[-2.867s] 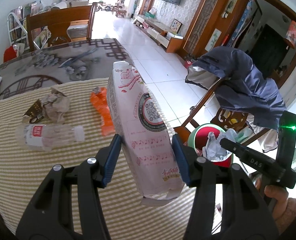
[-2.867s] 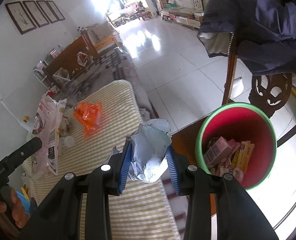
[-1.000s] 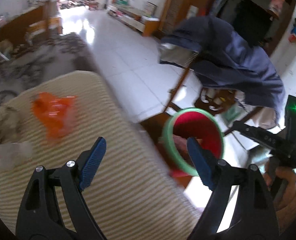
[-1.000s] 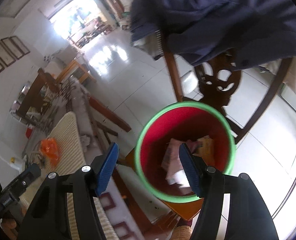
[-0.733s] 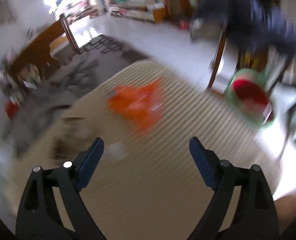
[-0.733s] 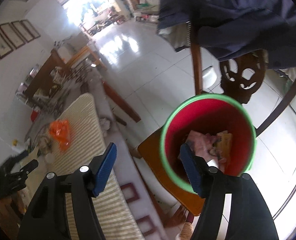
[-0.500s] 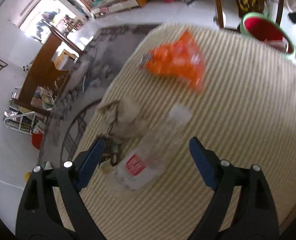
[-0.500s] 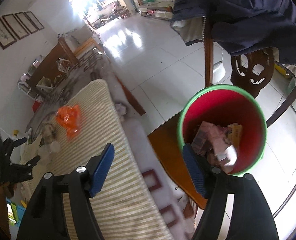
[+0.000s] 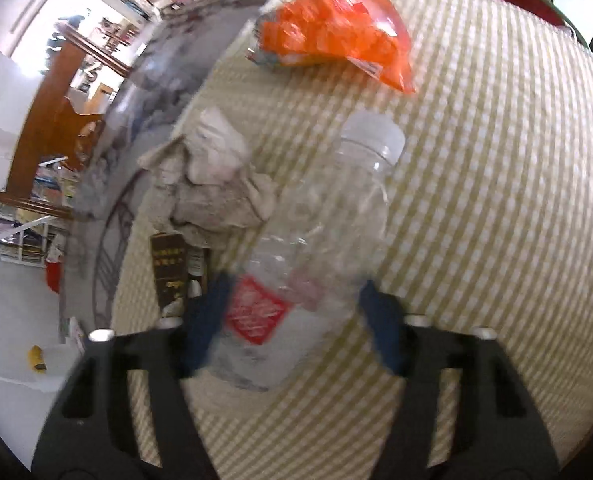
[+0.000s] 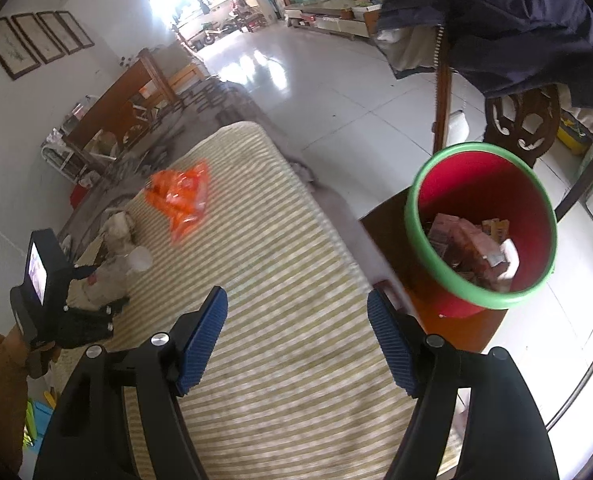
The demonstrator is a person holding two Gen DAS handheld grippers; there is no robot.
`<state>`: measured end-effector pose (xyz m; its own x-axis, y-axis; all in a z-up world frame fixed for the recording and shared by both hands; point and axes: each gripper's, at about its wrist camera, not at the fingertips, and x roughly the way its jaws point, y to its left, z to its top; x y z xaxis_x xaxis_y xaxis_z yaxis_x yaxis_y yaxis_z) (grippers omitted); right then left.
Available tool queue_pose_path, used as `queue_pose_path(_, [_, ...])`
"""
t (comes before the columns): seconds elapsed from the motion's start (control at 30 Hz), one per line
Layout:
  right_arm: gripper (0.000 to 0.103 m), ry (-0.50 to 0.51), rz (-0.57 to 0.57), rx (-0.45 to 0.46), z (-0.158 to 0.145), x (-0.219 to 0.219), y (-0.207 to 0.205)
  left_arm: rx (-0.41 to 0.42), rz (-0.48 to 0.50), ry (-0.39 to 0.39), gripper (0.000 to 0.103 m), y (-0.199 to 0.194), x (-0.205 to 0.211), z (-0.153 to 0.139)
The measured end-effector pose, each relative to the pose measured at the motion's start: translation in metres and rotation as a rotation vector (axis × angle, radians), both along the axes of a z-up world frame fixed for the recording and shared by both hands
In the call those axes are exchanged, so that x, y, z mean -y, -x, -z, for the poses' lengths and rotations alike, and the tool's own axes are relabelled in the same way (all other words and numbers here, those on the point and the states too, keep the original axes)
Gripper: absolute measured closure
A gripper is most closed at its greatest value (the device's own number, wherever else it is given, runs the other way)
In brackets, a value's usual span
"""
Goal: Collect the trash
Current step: 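Move both tools back over the table toward the remaining trash, then grasp the clear water bottle with the left tool while the right tool grasps the orange snack bag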
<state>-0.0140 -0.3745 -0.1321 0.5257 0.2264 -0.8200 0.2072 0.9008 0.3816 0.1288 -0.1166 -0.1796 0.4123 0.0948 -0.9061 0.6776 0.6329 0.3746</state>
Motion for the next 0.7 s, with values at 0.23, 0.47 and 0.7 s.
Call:
queue_pose_path(0.23, [0.032, 0.0, -0.034, 0.003, -0.001, -0.03, -0.006, -0.05, -0.065, 0.165, 0.049, 0.021, -0.016, -0.016])
queue_pose_path(0.47, [0.032, 0.001, -0.089, -0.011, 0.005, -0.055, -0.025, -0.074, -0.31, 0.386, 0.049, 0.06, -0.059, -0.037])
queue_pose_path(0.7, [0.032, 0.073, -0.256, 0.018, 0.0, -0.094, -0.083, -0.07, -0.561, 0.524, 0.049, 0.09, -0.104, -0.041])
